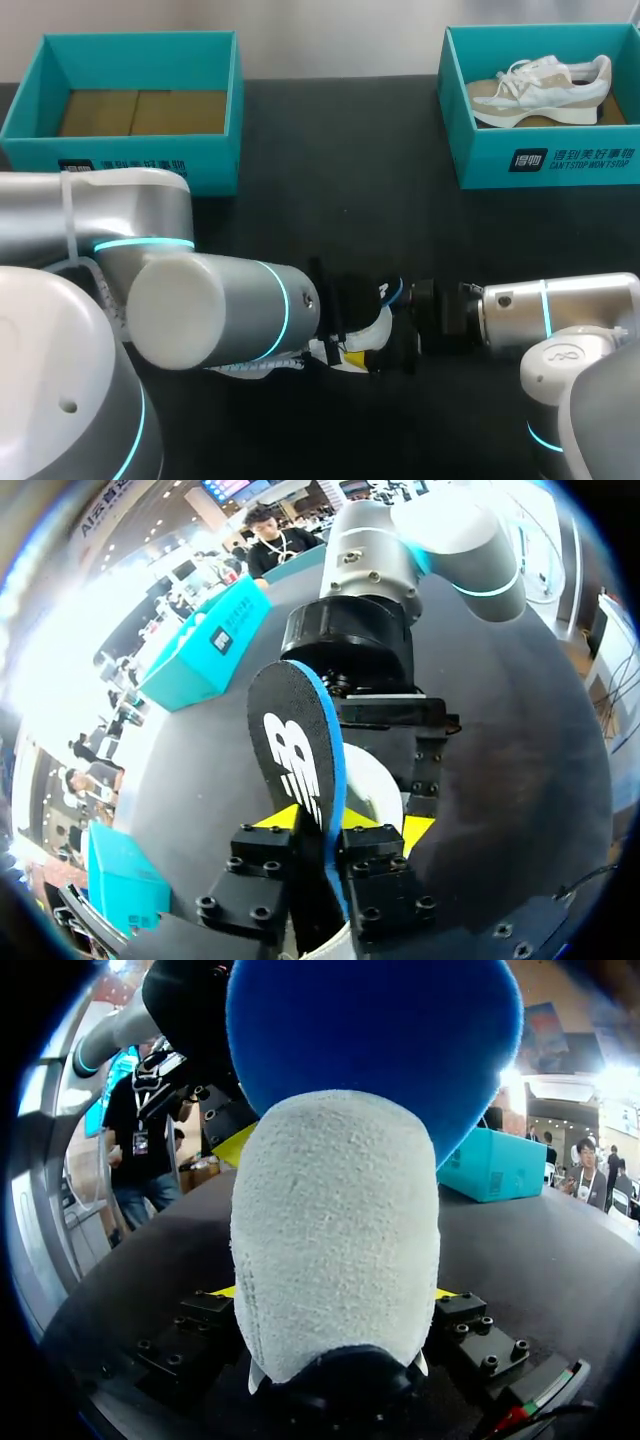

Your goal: Take the shoe out of the shoebox, open the shoe tongue, remove and reinsert the insole, then place the shoe into the shoebox

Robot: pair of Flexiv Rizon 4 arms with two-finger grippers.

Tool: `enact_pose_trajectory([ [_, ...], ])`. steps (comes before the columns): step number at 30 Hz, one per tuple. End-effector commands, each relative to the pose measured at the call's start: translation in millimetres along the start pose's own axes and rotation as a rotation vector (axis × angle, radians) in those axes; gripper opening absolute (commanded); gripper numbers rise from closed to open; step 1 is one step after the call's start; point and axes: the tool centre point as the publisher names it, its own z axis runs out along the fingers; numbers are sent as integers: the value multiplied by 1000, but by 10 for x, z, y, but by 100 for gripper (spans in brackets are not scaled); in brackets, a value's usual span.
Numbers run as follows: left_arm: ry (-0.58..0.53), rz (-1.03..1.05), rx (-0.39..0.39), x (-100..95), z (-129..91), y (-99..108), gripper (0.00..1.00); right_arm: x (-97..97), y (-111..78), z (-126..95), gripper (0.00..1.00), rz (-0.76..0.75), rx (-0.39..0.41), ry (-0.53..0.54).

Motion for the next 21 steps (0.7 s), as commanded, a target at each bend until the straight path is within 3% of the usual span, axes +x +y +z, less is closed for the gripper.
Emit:
enact_pose_trajectory([
  [1, -5, -7, 7, -54, -63, 0, 0, 6, 17, 4, 0, 0, 6, 1],
  [9, -59, 4, 37, -115, -135, -107, 0, 6, 17, 4, 0, 0, 6, 1],
  [19, -133, 26, 33, -44, -33, -210, 0, 6, 17, 4, 0, 0, 6, 1],
  [21, -137, 28, 31, -25, -23, -201, 18, 6, 17, 4, 0, 0, 6, 1],
])
